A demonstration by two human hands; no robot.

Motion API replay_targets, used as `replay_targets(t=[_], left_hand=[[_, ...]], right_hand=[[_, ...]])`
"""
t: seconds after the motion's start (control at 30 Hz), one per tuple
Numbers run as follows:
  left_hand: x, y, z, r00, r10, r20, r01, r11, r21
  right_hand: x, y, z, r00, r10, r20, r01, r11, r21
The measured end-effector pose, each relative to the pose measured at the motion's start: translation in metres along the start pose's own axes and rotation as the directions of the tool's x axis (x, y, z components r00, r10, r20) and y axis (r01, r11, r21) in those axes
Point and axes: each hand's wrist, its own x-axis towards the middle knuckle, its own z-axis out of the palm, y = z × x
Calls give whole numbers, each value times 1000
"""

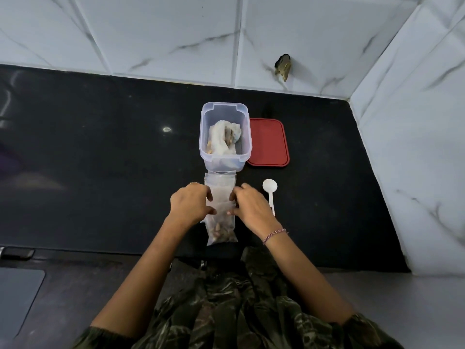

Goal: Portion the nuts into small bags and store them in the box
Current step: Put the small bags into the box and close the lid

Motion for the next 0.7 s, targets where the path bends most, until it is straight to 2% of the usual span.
replay_targets(t=[0.17,0.33,0.47,0.57,0.7], left_hand=[[-5,-2,2,998,-56,-8,56,997,57],[-3,-10,-5,998,-43,-52,41,998,-47],[6,-17,-6,996,19,-86,-30,991,-131],[7,-17,-5,995,-27,-95,2,967,-255],[3,-16,-3,990,-50,-135,9,957,-291]], right_hand=[[-2,3,6,996,-7,-92,13,998,66],[1,5,4,976,-104,-190,117,992,54],[11,6,2,971,-204,-122,212,976,58],[16,7,5,970,-214,-113,222,973,67],[12,9,8,955,-234,-181,249,966,66]])
